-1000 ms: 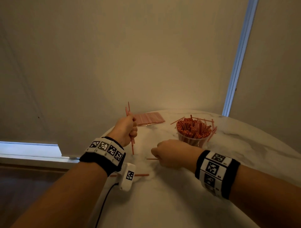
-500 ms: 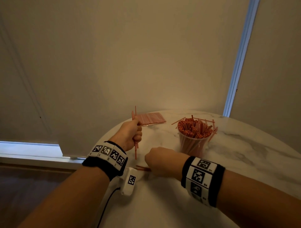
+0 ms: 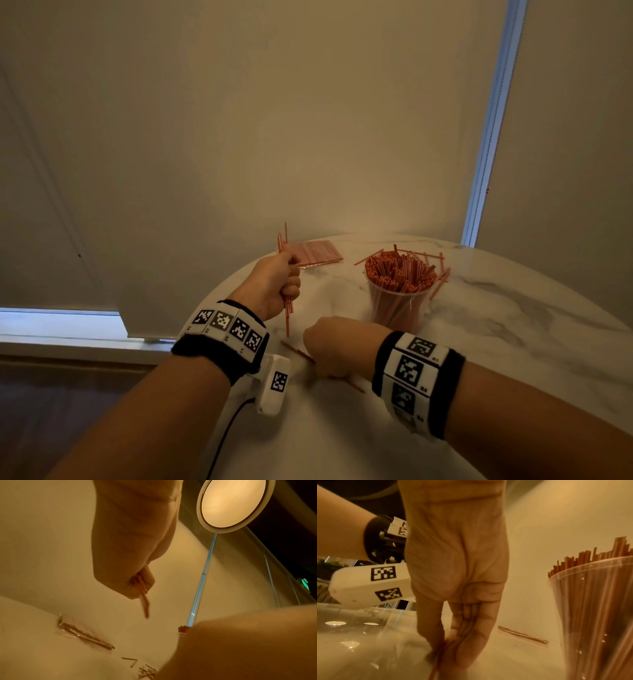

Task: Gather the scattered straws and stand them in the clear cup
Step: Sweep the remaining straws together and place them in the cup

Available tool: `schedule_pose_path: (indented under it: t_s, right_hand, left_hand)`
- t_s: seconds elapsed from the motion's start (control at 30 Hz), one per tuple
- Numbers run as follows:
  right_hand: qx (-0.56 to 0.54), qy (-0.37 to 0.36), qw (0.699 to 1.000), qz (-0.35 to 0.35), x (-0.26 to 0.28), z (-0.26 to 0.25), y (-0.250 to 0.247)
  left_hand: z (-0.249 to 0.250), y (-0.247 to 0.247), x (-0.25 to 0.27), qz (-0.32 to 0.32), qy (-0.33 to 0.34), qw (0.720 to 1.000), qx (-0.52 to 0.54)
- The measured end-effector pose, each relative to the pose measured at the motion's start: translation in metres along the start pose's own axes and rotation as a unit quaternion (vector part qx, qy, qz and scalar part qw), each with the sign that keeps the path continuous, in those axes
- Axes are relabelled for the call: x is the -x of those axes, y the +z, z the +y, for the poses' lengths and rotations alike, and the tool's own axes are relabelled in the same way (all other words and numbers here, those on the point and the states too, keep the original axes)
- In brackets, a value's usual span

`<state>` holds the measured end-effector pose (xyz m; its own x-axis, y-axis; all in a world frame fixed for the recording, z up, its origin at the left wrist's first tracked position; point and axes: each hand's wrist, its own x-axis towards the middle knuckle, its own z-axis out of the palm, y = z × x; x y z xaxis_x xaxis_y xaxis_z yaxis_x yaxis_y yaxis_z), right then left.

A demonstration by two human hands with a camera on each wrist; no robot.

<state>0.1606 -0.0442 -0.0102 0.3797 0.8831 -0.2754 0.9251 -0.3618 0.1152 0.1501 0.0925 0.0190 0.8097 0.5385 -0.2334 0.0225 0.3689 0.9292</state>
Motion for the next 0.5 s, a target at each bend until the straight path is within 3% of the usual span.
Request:
schedule_pose_path:
  t_s: [0.1, 0.2, 0.33, 0.4, 0.5]
  right_hand:
    - [0.016, 0.02, 0.999, -0.043, 0.007, 0.0, 0.0]
    - [-0.022, 0.048, 0.998, -0.034, 0.02, 0.012, -0.004]
    - [-0.195, 0.121, 0.97, 0.076, 0.039, 0.05, -0.034]
    - [-0.274, 0.154, 0.937, 0.154, 0.044, 0.068, -0.055]
    - [-0.375, 0.155, 0.879, 0.252, 0.048, 0.085, -0.077]
  left_hand:
    - [-0.001, -0.002, 0.002, -0.007, 0.005, 1.0, -0.004]
    - [-0.004, -0.001, 0.001, -0.016, 0.018, 1.0, 0.012]
    - [-0.001, 0.008, -0.002, 0.03, 0.081, 0.994, 0.065]
    - [0.002, 0.017, -0.001, 0.037, 0.106, 0.988, 0.102]
    - [0.006, 0.041, 0.006, -0.007, 0.115, 0.984, 0.139]
